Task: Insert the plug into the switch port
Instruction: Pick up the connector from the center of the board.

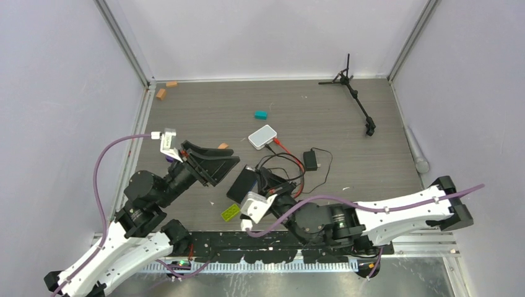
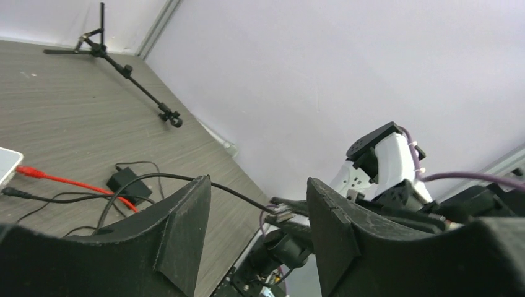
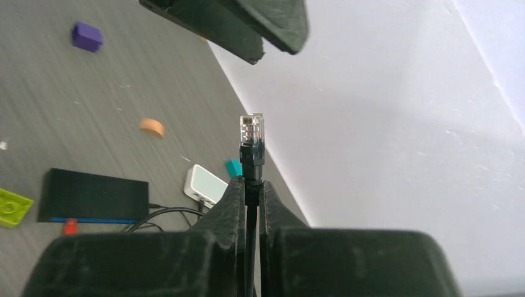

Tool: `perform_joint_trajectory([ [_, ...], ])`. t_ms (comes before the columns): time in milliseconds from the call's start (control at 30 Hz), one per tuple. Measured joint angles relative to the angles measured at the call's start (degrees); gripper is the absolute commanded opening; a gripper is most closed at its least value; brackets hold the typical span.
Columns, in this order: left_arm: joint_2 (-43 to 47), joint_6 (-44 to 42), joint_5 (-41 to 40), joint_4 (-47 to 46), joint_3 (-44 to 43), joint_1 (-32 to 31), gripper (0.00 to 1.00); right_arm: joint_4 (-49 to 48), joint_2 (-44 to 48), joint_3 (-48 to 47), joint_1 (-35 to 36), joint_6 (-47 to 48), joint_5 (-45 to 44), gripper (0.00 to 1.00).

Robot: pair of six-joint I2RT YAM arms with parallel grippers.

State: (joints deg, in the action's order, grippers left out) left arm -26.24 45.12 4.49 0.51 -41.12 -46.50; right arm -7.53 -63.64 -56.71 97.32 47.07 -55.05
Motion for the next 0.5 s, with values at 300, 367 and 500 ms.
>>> perform_joint_trajectory([
  [300,-5.7,3.58,5.44,-4.15,-0.96,0.0,0.51,-6.6,-4.76,-0.87,0.5,7.02,-6.6,0.0],
  [367,-6.64,4.31,6.49,-4.96,-0.94,0.0,0.5,-7.15,-4.76,-1.73,0.48,6.71,-6.62,0.01],
  [500,-7.72,5.49,7.74,-6.21,-0.92,0.0,0.44,-7.48,-4.76,-3.23,0.48,5.68,-6.58,0.0],
])
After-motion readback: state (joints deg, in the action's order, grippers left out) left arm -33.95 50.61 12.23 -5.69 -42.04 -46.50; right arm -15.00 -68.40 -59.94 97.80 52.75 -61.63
